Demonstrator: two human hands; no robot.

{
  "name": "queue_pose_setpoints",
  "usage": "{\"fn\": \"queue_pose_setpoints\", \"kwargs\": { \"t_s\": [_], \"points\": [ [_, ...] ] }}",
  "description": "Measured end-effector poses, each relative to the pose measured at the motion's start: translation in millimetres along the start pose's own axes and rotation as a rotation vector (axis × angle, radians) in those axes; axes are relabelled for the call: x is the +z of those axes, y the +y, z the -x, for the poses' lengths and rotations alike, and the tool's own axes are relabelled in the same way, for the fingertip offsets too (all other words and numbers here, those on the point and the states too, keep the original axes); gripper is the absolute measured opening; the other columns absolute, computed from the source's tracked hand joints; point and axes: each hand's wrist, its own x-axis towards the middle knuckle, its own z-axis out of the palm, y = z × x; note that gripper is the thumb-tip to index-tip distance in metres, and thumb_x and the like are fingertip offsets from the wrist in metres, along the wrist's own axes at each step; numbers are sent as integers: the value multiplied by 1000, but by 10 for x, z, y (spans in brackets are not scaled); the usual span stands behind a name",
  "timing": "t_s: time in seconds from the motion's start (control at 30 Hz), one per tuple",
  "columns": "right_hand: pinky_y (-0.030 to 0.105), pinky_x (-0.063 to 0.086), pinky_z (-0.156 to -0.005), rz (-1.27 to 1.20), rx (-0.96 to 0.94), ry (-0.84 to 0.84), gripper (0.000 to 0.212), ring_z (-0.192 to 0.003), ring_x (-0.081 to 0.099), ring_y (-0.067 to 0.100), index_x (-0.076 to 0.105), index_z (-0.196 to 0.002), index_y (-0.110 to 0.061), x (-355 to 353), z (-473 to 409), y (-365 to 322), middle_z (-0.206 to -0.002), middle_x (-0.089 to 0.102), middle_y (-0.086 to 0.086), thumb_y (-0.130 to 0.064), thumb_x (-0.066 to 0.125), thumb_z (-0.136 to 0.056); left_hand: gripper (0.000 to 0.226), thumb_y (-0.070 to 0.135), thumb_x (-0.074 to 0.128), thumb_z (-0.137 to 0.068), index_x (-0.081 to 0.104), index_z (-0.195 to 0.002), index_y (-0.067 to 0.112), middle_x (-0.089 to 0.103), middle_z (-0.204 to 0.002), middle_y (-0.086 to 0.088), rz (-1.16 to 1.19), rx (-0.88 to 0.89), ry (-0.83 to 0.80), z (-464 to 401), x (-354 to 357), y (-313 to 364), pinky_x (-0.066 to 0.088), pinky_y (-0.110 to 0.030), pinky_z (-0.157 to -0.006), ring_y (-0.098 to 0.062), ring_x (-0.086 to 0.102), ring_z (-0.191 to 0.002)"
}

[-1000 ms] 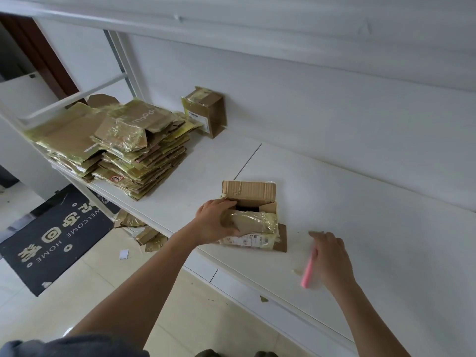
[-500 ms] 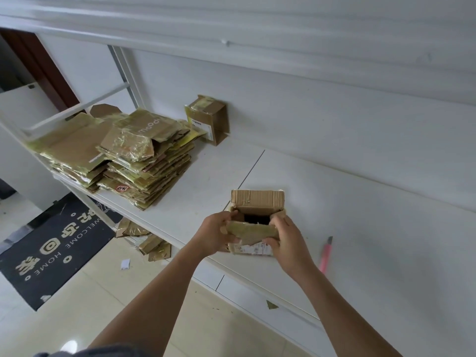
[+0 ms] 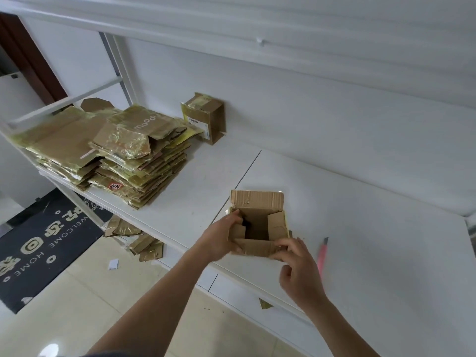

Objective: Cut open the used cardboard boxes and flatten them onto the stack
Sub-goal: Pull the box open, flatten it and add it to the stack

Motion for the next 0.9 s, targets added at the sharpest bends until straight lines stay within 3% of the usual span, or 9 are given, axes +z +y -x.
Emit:
{"fn": "queue_pose_setpoints", "kwargs": {
  "t_s": [0.1,0.17,0.3,0.4,0.57,0.63,0.7,0.8,0.9],
  "points": [
    [8,48,-78,-84,132,171,35,-88,62,16,67,-100,-4,-70,-224,-37,-97,64,6,20,64,-75,56,16,72,-83,48,-131,31,23,-158,17,-116,19,124,22,134,-20,40,-25,-96,-16,43,-130],
    [12,44,-72,-26,248,214,31,-94,59,22,61,-111,-2,-57,-422,-46,-106,60,12,5,71,-82,54,14,72,-84,49,-130,30,23,-158,16,-85,30,114,26,139,-42,40,-23,-95,-16,43,-130],
    [30,46,-70,20,569,-18,73,-119,43,26,36,-138,-14,124,-725,-60,-132,41,12,-35,78,-82,47,10,74,-82,52,-119,30,27,-157,11,16,44,95,48,85,-27,41,-8,-82,-16,44,-128],
    [33,44,-65,52,692,-155,96,-118,45,27,21,-143,-24,226,-840,-85,-132,35,10,-35,86,-73,41,8,76,-80,54,-108,29,24,-158,13,61,48,101,62,92,-42,45,-11,-87,-18,43,-132],
    [32,45,-68,33,674,-149,75,-103,57,30,31,-137,-24,261,-814,-101,-122,49,10,-31,77,-80,37,9,77,-79,56,-103,28,22,-159,13,77,24,104,51,76,-65,40,-24,-100,-20,39,-136],
    [30,52,-74,-50,629,-145,53,-98,60,23,43,-135,-21,188,-787,-73,-115,55,5,-37,66,-90,38,9,77,-79,58,-106,27,21,-159,13,90,21,94,46,66,-68,38,-21,-98,-20,38,-136],
    [24,50,-65,-185,626,-106,23,-79,60,13,61,-112,-14,90,-748,-22,-91,62,-2,-31,53,-99,43,8,77,-79,60,-114,26,21,-158,15,144,27,66,52,41,-77,39,-15,-93,-16,38,-134],
    [17,28,-45,-302,682,-17,34,-53,40,11,48,-69,-13,-32,-640,83,-60,44,-1,-20,45,-102,48,2,65,-85,60,-122,32,30,-151,17,463,-14,-28,79,-67,-62,45,-7,-82,-9,36,-133],
    [17,25,-43,-384,717,16,38,-50,31,8,39,-65,-14,-78,-531,60,-57,35,-1,-16,44,-103,36,9,61,-87,54,-113,33,47,-133,11,473,-99,188,54,-85,20,53,-21,-80,-16,52,-115]
  ]
}}
